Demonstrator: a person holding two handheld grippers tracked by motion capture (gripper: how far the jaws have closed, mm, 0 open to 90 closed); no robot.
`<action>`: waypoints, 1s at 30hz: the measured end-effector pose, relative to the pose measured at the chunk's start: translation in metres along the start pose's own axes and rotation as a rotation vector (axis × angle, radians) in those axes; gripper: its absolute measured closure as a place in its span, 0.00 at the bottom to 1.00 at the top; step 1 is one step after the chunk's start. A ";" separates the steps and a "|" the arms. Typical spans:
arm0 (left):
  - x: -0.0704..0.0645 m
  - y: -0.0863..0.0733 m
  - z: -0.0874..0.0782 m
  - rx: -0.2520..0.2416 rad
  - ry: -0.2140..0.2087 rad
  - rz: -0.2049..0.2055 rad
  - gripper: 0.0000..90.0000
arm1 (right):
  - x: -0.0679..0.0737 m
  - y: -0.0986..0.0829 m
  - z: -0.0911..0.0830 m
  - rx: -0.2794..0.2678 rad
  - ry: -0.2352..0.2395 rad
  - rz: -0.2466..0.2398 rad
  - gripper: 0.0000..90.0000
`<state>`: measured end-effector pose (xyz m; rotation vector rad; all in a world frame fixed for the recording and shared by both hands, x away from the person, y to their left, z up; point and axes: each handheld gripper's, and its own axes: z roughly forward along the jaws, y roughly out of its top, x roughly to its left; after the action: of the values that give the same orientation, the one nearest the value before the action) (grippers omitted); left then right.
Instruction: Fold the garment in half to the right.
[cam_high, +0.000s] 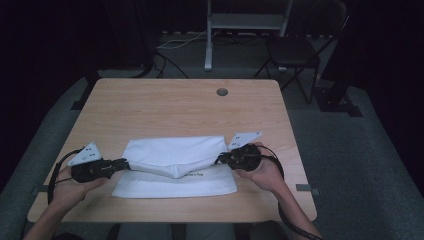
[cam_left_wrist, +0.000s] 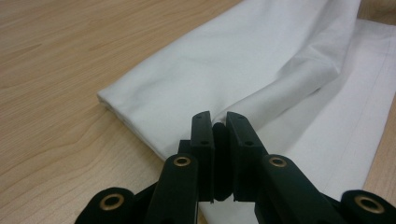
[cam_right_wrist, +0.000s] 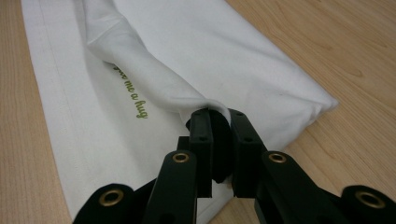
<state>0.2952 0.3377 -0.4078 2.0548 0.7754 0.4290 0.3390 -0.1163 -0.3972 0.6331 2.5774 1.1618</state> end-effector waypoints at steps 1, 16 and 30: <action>0.000 0.000 0.000 0.000 0.000 0.000 0.91 | 0.001 0.000 0.000 0.001 0.002 0.003 0.91; -0.007 -0.004 -0.007 0.002 -0.010 0.013 0.91 | 0.009 -0.004 -0.002 0.011 0.015 -0.011 0.91; -0.017 -0.005 -0.014 0.008 -0.020 0.042 0.91 | 0.016 -0.009 -0.007 0.011 0.024 -0.019 0.91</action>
<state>0.2735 0.3371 -0.4046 2.0831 0.7241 0.4282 0.3195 -0.1183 -0.4002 0.5997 2.6064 1.1569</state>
